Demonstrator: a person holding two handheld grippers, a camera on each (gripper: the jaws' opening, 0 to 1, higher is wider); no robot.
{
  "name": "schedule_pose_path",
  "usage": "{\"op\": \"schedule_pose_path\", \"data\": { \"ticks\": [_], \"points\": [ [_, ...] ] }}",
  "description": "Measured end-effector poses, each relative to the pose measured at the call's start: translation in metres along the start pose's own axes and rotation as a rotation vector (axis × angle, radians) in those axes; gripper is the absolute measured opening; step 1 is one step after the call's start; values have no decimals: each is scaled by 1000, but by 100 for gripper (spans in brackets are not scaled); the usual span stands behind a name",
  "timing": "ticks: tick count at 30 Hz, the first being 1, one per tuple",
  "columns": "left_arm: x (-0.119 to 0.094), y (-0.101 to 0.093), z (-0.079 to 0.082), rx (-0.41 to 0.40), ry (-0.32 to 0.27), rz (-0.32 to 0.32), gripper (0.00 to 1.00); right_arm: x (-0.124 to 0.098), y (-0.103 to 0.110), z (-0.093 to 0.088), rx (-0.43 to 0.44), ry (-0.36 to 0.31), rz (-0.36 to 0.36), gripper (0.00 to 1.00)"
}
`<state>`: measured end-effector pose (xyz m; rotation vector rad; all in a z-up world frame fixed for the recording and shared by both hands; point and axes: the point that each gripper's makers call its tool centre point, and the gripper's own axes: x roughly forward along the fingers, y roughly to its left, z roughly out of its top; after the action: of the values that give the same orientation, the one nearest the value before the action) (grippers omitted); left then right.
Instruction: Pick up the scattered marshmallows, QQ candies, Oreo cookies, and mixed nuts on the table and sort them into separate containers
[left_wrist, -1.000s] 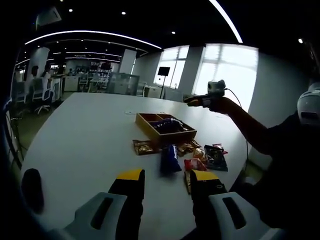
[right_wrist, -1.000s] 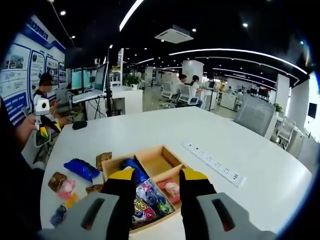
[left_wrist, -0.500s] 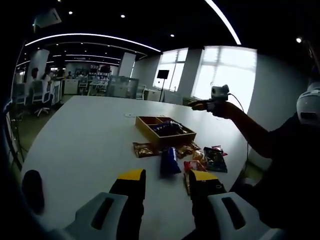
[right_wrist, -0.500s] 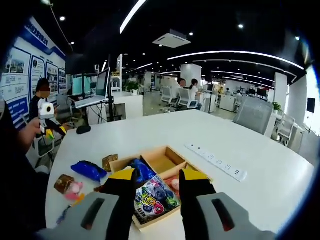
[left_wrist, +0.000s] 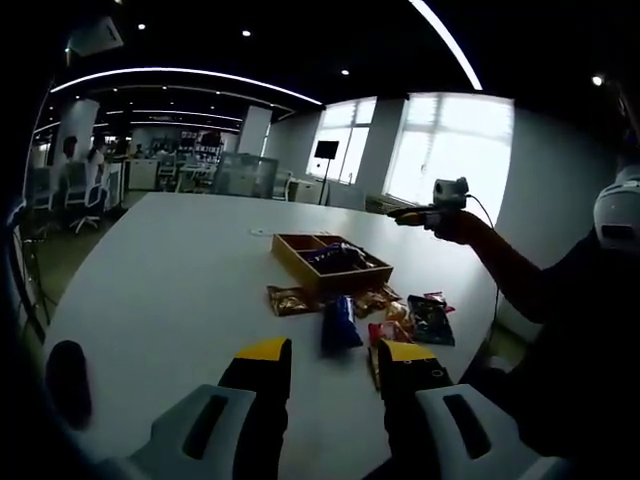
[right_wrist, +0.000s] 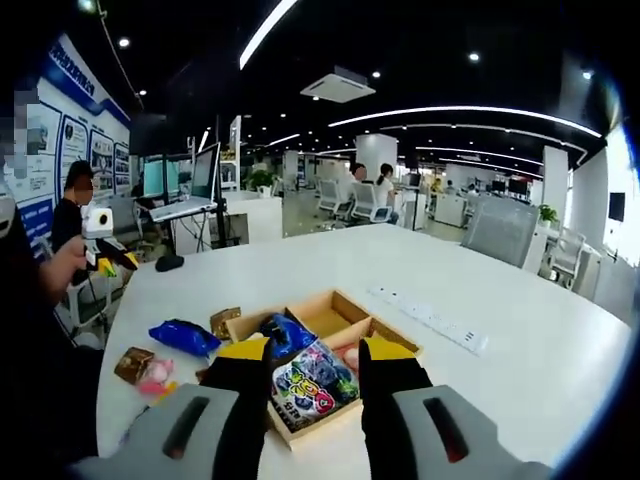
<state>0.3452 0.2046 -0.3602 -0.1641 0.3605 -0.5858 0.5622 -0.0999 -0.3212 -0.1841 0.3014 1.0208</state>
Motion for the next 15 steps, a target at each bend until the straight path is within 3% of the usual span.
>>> {"op": "schedule_pose_path", "data": {
  "ticks": [15],
  "points": [
    [-3,1,1,-1,-9,7,41,-16,18,-6,-13,-25,-2,30]
  ]
}}
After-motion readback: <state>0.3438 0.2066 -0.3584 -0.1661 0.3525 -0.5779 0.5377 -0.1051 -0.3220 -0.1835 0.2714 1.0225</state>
